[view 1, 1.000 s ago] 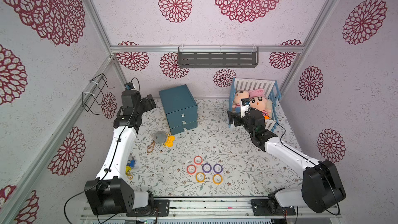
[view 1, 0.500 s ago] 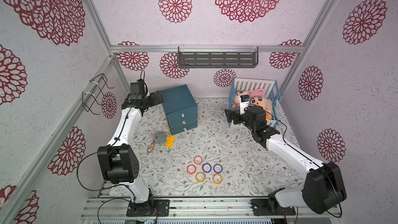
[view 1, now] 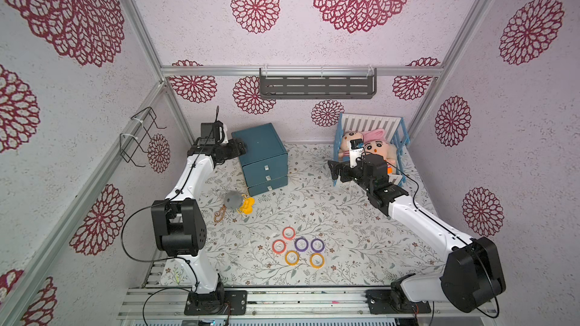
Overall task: Place the transparent tape into the drawer according to color
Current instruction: Move the storage box to the center of the board.
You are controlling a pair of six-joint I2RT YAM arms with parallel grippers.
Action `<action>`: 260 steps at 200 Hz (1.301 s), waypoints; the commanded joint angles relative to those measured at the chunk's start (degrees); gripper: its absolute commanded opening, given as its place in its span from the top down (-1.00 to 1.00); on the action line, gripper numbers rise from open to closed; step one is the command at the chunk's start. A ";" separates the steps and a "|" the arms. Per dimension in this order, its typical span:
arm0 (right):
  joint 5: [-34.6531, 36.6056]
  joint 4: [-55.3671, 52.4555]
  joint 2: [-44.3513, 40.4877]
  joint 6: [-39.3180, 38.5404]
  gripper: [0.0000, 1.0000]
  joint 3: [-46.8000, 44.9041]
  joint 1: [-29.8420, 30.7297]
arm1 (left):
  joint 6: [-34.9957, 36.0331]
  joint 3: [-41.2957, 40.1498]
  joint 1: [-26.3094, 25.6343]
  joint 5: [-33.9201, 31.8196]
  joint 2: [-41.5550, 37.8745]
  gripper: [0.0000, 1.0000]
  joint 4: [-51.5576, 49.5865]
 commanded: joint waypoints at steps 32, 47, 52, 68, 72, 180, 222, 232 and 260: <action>1.31 1.12 -3.48 1.18 -0.98 -0.34 0.13 | 1.45 2.90 -3.51 1.81 1.80 -0.35 -1.19; 1.46 1.09 -3.75 1.16 -0.98 -0.54 0.14 | 2.18 3.30 -4.61 2.12 2.36 -0.26 -1.75; 1.46 1.14 -3.84 1.18 -0.98 -0.61 0.12 | 2.32 3.40 -4.97 1.99 2.59 -0.23 -2.08; 1.46 1.11 -4.10 1.19 -0.98 -0.72 0.13 | 2.87 3.32 -5.97 2.30 3.07 -0.13 -2.64; 1.46 1.05 -4.20 1.18 -0.98 -0.72 0.12 | 3.03 3.24 -6.21 2.55 3.16 -0.11 -2.70; -4.53 2.25 -0.30 3.45 -0.98 2.37 0.08 | 4.15 2.04 -13.38 6.40 4.76 0.03 -4.17; -6.82 2.48 3.71 4.78 -0.98 6.64 0.12 | 3.91 1.38 -16.16 6.73 4.76 0.06 -4.15; -7.39 2.59 4.62 4.87 -0.98 7.82 0.13 | 4.02 1.51 -16.62 6.33 4.76 0.01 -4.33; -10.37 1.65 8.97 6.08 -0.98 12.85 -0.05 | 3.77 2.16 -16.65 2.81 3.15 -0.59 -5.22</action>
